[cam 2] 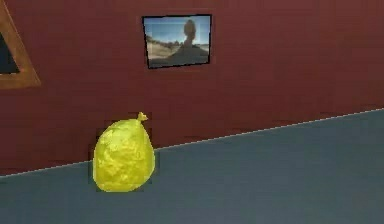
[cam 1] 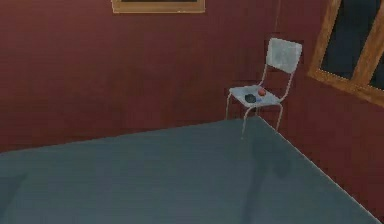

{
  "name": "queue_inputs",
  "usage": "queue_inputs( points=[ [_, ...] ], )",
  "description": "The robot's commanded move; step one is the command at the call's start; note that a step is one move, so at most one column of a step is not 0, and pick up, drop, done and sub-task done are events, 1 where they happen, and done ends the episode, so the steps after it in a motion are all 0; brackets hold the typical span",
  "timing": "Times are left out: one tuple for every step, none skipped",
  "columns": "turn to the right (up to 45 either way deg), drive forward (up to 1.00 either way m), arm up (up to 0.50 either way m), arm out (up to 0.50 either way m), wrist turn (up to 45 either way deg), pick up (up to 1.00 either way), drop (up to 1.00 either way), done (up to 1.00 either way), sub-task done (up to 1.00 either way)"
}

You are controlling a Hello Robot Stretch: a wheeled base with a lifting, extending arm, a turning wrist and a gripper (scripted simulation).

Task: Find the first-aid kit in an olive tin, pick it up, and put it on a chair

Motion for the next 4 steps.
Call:
queue_inputs(
  points=[
    [3.0,0.0,0.0,0.0,0.0,0.0,0.0,0.0,0.0],
    [0.0,1.0,0.0,0.0,0.0,0.0,0.0,0.0,0.0],
    [3.0,0.0,0.0,0.0,0.0,0.0,0.0,0.0,0.0],
    [0.0,0.45,0.0,0.0,0.0,0.0,0.0,0.0,0.0]
  ],
)
